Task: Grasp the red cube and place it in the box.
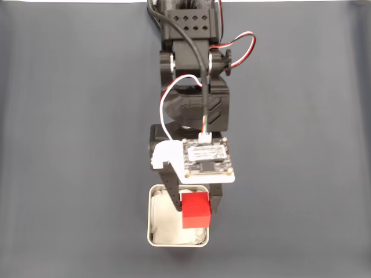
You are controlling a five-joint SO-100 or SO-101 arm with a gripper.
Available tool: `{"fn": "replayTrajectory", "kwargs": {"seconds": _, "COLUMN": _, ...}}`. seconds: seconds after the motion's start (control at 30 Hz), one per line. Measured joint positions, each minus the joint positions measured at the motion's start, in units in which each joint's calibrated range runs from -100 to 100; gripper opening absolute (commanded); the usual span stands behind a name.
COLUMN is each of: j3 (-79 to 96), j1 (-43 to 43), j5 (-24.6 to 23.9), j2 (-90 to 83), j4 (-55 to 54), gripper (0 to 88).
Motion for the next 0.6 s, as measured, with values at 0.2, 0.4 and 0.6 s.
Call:
{"fn": "replayTrajectory", "kwargs": {"seconds": 0.2, "j3": -0.4, "j1": 1.0, "j5": 0.0, "j2": 2.2, "j4": 0.0, "gripper": 10.0}}
{"fn": "replayTrajectory", "kwargs": {"seconds": 0.4, "j3": -0.4, "j1": 1.8, "j5": 0.0, "j2": 2.2, "j4": 0.0, "gripper": 10.0}}
{"fn": "replayTrajectory", "kwargs": {"seconds": 0.6, "j3": -0.4, "j1": 2.6, "j5": 0.0, "j2": 2.4, "j4": 0.0, "gripper": 9.9}}
